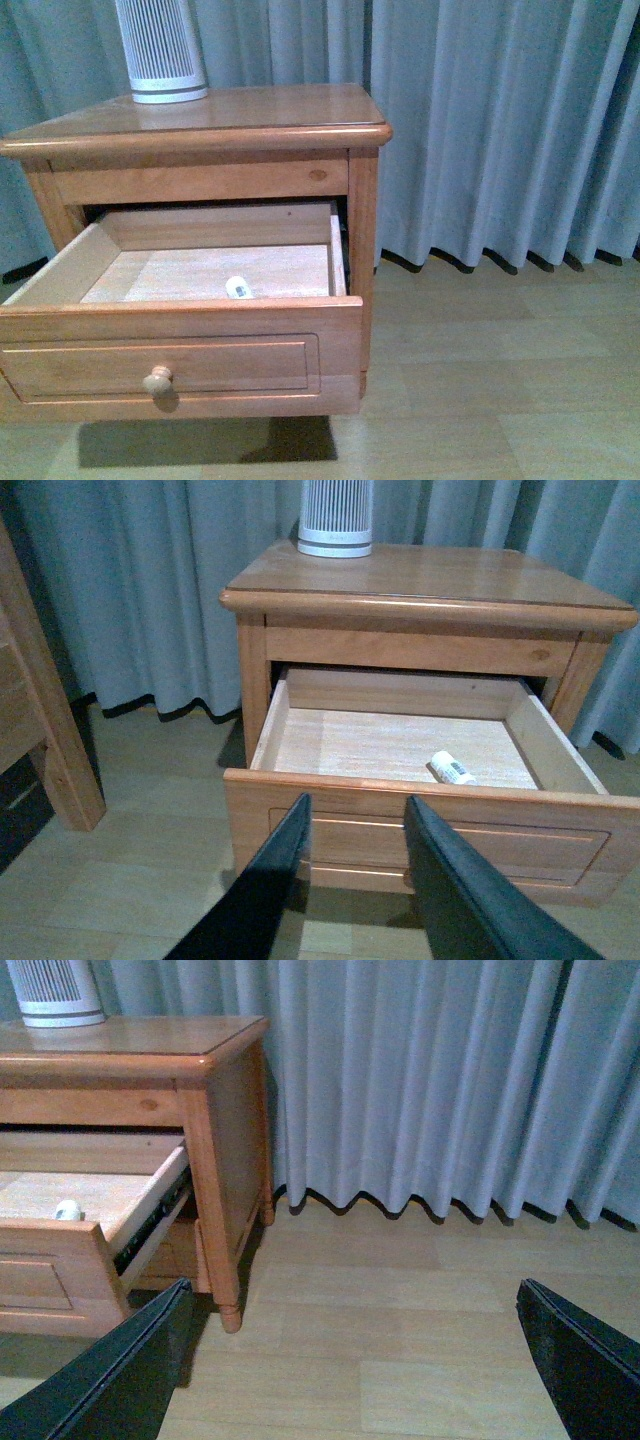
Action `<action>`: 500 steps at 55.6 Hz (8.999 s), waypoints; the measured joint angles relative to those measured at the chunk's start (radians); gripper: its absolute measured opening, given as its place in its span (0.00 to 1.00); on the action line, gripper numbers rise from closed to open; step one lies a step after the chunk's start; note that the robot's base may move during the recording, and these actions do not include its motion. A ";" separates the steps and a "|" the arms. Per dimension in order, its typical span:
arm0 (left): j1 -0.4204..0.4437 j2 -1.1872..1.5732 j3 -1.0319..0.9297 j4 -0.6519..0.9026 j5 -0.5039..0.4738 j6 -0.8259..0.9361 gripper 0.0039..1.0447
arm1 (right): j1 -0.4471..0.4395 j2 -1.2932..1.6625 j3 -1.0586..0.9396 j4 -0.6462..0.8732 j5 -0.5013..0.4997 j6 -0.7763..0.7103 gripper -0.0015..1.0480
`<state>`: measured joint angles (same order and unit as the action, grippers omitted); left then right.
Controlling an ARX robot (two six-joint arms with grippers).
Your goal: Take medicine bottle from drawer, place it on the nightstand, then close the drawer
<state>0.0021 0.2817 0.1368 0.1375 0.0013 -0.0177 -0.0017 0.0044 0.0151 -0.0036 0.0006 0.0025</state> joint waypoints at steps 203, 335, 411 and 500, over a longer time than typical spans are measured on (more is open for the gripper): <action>-0.002 -0.275 -0.127 -0.140 -0.002 0.009 0.94 | 0.270 2.161 1.754 0.105 -0.022 -0.106 0.27; -0.002 -0.275 -0.127 -0.140 -0.002 0.009 0.94 | 0.173 2.242 0.950 0.893 0.034 -0.111 0.03; -0.002 -0.275 -0.127 -0.140 -0.002 0.009 0.94 | 0.071 2.491 1.477 0.722 -0.050 -0.106 0.03; -0.002 -0.275 -0.127 -0.140 -0.002 0.010 0.94 | -0.001 0.002 0.000 0.002 -0.003 0.002 0.20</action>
<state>-0.0002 0.0063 0.0093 -0.0021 -0.0006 -0.0082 -0.0029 0.0063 0.0151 -0.0021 -0.0029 0.0044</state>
